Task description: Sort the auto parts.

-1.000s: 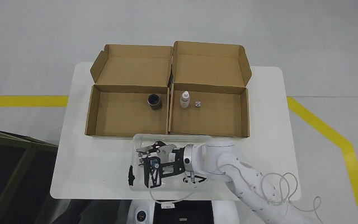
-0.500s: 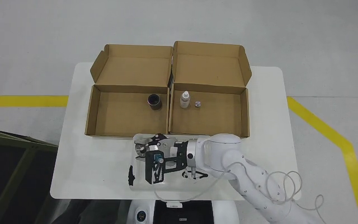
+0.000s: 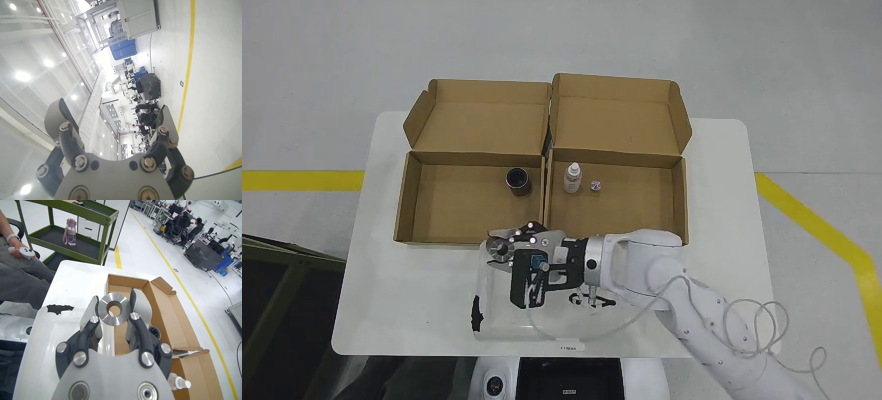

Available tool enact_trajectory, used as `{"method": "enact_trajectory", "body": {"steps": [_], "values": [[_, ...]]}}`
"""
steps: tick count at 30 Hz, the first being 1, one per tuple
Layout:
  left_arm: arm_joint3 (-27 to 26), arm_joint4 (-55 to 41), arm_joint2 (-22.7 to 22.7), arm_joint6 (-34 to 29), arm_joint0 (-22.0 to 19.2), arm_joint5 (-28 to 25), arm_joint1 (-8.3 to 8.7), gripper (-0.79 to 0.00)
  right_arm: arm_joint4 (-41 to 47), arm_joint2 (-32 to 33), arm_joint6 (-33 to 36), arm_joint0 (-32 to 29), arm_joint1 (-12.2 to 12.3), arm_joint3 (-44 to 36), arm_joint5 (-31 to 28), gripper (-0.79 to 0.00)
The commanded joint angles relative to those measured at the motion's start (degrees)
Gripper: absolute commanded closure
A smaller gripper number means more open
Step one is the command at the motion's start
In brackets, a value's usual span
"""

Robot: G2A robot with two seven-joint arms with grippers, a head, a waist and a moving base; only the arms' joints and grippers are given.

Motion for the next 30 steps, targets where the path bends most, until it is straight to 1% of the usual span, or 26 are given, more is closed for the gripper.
{"method": "enact_trajectory", "body": {"steps": [1, 16, 30], "values": [[0.0, 0.0, 0.0, 0.0, 0.0, 0.0, 0.0, -0.785, 0.3, 0.1, -0.4, 0.4, -0.1, 0.5, 0.3, 0.0], [0.0, 0.0, 0.0, 0.0, 0.0, 0.0, 0.0, -0.785, 2.5, -0.9, -3.2, 4.4, -1.0, 7.0, 2.8, 0.0], [0.0, 0.0, 0.0, 0.0, 0.0, 0.0, 0.0, -0.785, 4.8, -5.1, -3.5, 11.2, -3.3, 16.6, 5.2, 0.0]]}}
